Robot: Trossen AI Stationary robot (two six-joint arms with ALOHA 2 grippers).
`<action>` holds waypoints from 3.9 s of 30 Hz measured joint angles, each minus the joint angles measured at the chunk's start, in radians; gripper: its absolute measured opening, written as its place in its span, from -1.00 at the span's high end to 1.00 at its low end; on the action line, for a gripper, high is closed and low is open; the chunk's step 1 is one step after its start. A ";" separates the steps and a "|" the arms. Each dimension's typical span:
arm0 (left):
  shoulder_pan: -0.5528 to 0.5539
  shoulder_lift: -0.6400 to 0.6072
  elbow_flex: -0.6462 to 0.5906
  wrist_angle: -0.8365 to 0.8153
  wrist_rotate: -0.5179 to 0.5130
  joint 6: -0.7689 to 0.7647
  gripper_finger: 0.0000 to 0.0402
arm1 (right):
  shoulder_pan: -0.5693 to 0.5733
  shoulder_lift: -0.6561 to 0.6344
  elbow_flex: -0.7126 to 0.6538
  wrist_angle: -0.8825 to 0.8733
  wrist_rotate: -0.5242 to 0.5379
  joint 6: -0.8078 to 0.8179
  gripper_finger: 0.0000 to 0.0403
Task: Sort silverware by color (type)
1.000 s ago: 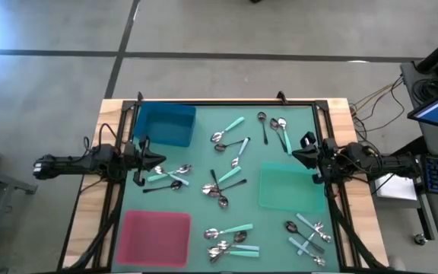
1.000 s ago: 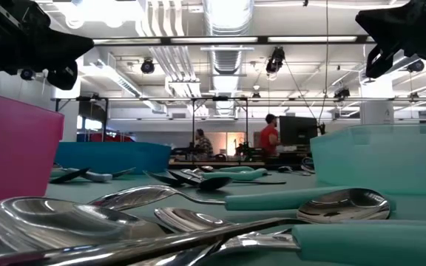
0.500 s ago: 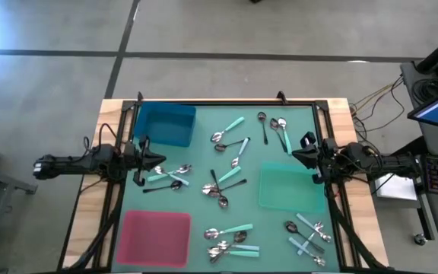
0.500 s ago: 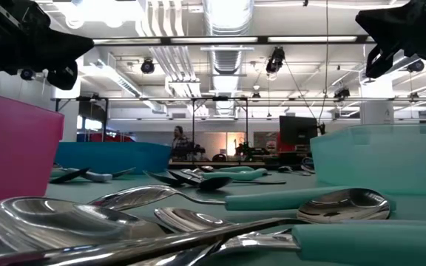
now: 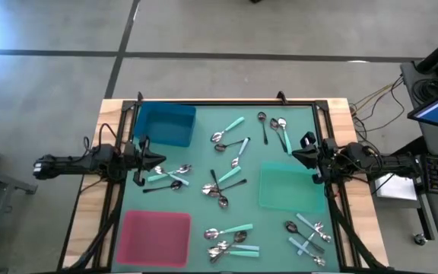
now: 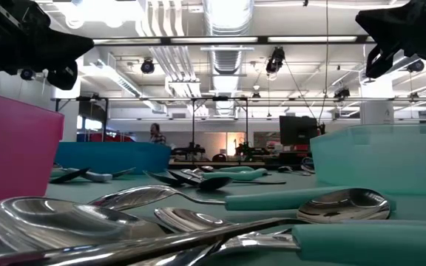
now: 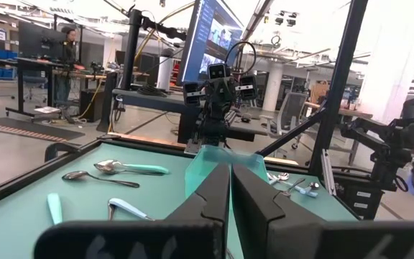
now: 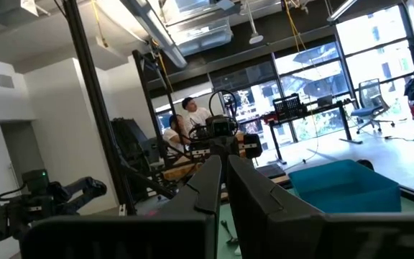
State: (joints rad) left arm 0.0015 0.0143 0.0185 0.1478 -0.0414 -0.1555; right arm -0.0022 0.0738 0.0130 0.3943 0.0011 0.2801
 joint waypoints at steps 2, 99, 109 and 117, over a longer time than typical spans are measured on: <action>0.000 0.000 0.000 0.000 0.000 0.000 1.00 | 0.000 0.000 0.000 0.000 0.000 0.000 0.91; 0.001 0.441 0.442 -0.461 -0.663 -0.248 1.00 | -0.001 0.361 0.499 -1.033 0.728 0.440 0.91; 0.010 0.544 0.540 -0.758 -0.711 -0.429 1.00 | -0.045 0.542 0.515 -1.156 0.724 0.571 0.89; 0.015 0.553 0.541 -0.762 -0.736 -0.400 1.00 | -0.189 0.634 0.519 -1.152 0.607 0.640 0.52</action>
State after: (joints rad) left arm 0.0166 0.5674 0.5594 -0.6146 -0.7773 -0.5555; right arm -0.1916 0.7083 0.5323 -0.7574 0.6081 0.9202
